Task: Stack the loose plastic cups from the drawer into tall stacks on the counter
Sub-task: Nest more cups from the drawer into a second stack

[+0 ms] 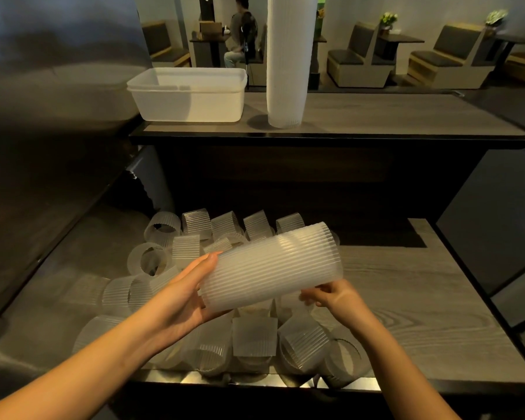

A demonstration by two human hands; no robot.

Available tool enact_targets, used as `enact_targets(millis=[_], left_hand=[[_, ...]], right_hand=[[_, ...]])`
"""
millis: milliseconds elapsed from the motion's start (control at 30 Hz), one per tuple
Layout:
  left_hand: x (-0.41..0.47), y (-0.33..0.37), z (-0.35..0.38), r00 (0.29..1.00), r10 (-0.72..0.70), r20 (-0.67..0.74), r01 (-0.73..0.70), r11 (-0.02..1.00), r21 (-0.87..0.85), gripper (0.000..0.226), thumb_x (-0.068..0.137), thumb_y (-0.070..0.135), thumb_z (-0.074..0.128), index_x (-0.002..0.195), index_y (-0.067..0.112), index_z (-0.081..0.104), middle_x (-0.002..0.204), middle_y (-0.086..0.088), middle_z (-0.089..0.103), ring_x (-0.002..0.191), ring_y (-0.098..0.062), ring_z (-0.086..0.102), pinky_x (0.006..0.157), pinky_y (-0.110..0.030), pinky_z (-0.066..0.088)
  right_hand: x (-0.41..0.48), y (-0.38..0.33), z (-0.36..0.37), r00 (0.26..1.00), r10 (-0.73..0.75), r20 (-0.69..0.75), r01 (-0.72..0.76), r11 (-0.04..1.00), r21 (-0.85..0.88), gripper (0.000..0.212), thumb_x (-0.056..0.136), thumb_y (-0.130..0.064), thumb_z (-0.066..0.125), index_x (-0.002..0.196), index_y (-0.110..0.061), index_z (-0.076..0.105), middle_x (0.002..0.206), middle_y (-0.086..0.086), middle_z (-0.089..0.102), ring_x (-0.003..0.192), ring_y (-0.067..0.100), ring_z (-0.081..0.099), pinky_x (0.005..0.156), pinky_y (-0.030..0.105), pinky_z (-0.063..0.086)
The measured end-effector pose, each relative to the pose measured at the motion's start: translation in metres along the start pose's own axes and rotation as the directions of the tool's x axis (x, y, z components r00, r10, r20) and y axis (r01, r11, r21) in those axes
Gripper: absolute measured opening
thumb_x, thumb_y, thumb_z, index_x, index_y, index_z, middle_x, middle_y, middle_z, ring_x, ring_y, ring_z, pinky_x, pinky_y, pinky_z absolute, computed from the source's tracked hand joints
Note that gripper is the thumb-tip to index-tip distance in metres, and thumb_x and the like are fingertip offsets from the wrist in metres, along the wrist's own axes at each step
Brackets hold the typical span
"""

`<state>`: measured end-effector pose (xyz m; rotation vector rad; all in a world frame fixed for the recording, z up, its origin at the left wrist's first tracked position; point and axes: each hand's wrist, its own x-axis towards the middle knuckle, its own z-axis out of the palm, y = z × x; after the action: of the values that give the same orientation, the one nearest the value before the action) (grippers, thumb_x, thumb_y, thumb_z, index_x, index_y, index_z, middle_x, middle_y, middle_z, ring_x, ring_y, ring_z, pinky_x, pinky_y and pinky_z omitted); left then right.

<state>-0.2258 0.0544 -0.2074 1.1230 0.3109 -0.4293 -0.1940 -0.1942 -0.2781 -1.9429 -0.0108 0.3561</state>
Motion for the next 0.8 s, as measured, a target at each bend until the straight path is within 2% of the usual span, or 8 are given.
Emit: enact_targets(millis=[67, 167, 233, 333, 433, 500, 567, 800], left_hand=[[0.0, -0.001, 0.0, 1.0, 0.001, 0.0, -0.001, 1.0, -0.006, 0.038, 0.074, 0.032, 0.058, 0.109, 0.017, 0.063, 0.113, -0.009, 0.06, 0.102, -0.027, 0.059, 0.077, -0.038, 0.056], [-0.001, -0.001, 0.001, 1.0, 0.0, 0.013, 0.0, 1.0, -0.009, 0.039, 0.074, 0.032, 0.058, 0.109, 0.017, 0.063, 0.113, -0.009, 0.06, 0.102, -0.027, 0.06, 0.075, -0.038, 0.057], [-0.002, -0.001, 0.002, 1.0, -0.001, 0.011, 0.001, 1.0, -0.016, 0.038, 0.073, 0.031, 0.058, 0.107, 0.016, 0.064, 0.111, -0.009, 0.061, 0.101, -0.027, 0.06, 0.075, -0.039, 0.056], [-0.002, -0.001, 0.002, 1.0, 0.002, 0.006, -0.002, 1.0, -0.022, 0.036, 0.073, 0.03, 0.058, 0.105, 0.016, 0.064, 0.11, -0.009, 0.061, 0.101, -0.028, 0.06, 0.075, -0.039, 0.057], [-0.003, -0.001, 0.001, 1.0, -0.001, 0.004, 0.001, 1.0, -0.016, 0.036, 0.073, 0.031, 0.059, 0.105, 0.016, 0.064, 0.111, -0.009, 0.06, 0.102, -0.028, 0.059, 0.076, -0.039, 0.056], [-0.003, -0.001, 0.001, 1.0, 0.001, 0.001, -0.001, 1.0, -0.017, 0.037, 0.073, 0.031, 0.058, 0.106, 0.016, 0.064, 0.111, -0.009, 0.061, 0.101, -0.027, 0.06, 0.074, -0.038, 0.058], [-0.004, -0.002, 0.002, 1.0, 0.005, 0.003, -0.005, 1.0, -0.02, 0.036, 0.073, 0.031, 0.058, 0.105, 0.016, 0.065, 0.109, -0.008, 0.063, 0.1, -0.026, 0.061, 0.072, -0.037, 0.059], [-0.004, -0.003, 0.004, 1.0, -0.007, 0.004, 0.007, 1.0, -0.022, 0.034, 0.073, 0.03, 0.059, 0.103, 0.016, 0.065, 0.111, -0.008, 0.063, 0.103, -0.027, 0.061, 0.073, -0.037, 0.059]], right_hand=[[-0.003, -0.001, -0.003, 1.0, -0.017, -0.025, 0.018, 1.0, 0.022, 0.008, 0.088, -0.017, 0.057, 0.081, -0.019, 0.06, 0.079, -0.008, 0.066, 0.074, 0.004, 0.061, 0.071, 0.016, 0.047], [-0.005, -0.004, -0.005, 0.996, -0.029, -0.079, 0.036, 0.996, 0.082, 0.011, 0.088, -0.016, 0.056, 0.078, -0.018, 0.06, 0.075, -0.006, 0.066, 0.074, 0.008, 0.061, 0.071, 0.019, 0.047], [-0.008, -0.007, -0.008, 0.992, -0.041, -0.123, 0.055, 0.992, 0.114, 0.015, 0.089, -0.014, 0.052, 0.077, -0.02, 0.059, 0.076, -0.005, 0.065, 0.073, 0.007, 0.061, 0.066, 0.013, 0.048], [-0.013, -0.009, -0.015, 0.975, -0.071, -0.212, 0.112, 0.975, 0.189, 0.016, 0.091, -0.014, 0.048, 0.086, -0.025, 0.06, 0.088, 0.0, 0.067, 0.082, 0.009, 0.062, 0.066, 0.015, 0.049], [-0.02, -0.015, -0.024, 0.936, -0.103, -0.336, 0.196, 0.947, 0.256, 0.019, 0.093, -0.014, 0.044, 0.098, -0.021, 0.062, 0.095, -0.004, 0.065, 0.087, 0.007, 0.061, 0.071, 0.019, 0.049], [-0.024, -0.022, -0.031, 0.901, -0.144, -0.409, 0.269, 0.926, 0.266, 0.022, 0.093, -0.013, 0.044, 0.103, -0.016, 0.062, 0.094, -0.006, 0.065, 0.082, -0.002, 0.062, 0.07, 0.014, 0.05], [-0.029, -0.027, -0.038, 0.862, -0.197, -0.467, 0.345, 0.903, 0.255, 0.021, 0.093, -0.013, 0.044, 0.103, -0.015, 0.062, 0.093, -0.003, 0.067, 0.081, -0.003, 0.063, 0.07, 0.01, 0.05], [-0.048, -0.05, -0.052, 0.772, -0.246, -0.586, 0.481, 0.828, 0.287, 0.018, 0.09, -0.022, 0.046, 0.093, -0.023, 0.064, 0.082, -0.005, 0.071, 0.083, 0.006, 0.066, 0.072, 0.013, 0.052]])
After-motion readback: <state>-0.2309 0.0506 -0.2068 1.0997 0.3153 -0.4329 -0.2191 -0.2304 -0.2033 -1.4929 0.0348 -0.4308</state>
